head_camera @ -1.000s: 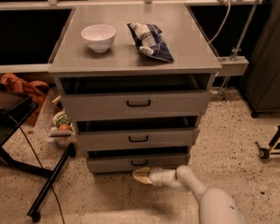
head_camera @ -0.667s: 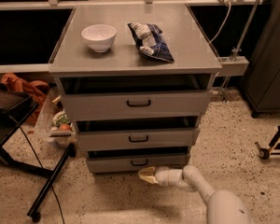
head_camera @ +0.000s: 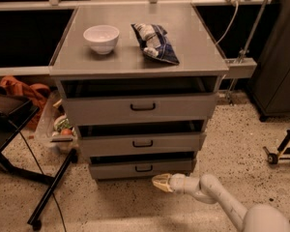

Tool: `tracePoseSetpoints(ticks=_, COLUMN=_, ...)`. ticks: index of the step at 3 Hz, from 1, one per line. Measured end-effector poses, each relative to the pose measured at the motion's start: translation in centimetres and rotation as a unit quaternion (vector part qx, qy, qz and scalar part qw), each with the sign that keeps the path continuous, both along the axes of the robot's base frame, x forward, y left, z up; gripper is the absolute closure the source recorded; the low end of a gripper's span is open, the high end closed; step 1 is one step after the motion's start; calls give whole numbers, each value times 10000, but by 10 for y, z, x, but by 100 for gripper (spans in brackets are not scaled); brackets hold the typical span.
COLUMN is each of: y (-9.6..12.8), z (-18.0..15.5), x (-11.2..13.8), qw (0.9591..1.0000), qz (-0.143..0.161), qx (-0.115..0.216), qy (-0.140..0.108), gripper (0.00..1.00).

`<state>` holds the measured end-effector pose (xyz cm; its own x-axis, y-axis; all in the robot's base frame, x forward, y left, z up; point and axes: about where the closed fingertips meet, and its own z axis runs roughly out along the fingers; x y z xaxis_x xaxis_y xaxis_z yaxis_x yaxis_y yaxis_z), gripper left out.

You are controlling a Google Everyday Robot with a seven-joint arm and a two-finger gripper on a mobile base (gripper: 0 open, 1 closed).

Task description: Close bottom drawer

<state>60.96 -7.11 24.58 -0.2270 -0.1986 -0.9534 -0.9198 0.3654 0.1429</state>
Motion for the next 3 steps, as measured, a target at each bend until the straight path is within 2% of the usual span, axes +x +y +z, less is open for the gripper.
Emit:
tracePoseSetpoints(ticks=1, y=-24, z=28, x=-13, qw=9991, qz=-237, qx=-346, qy=7, gripper=100)
tracePoseSetpoints(ticks=2, y=-51, z=62, x=-29, qw=9961, qz=-529, qx=-707, qy=-12, gripper=100)
tracePoseSetpoints(ticks=3, y=-76, z=85, x=-48, qw=9913, qz=-862, qx=-989, qy=42, gripper=100)
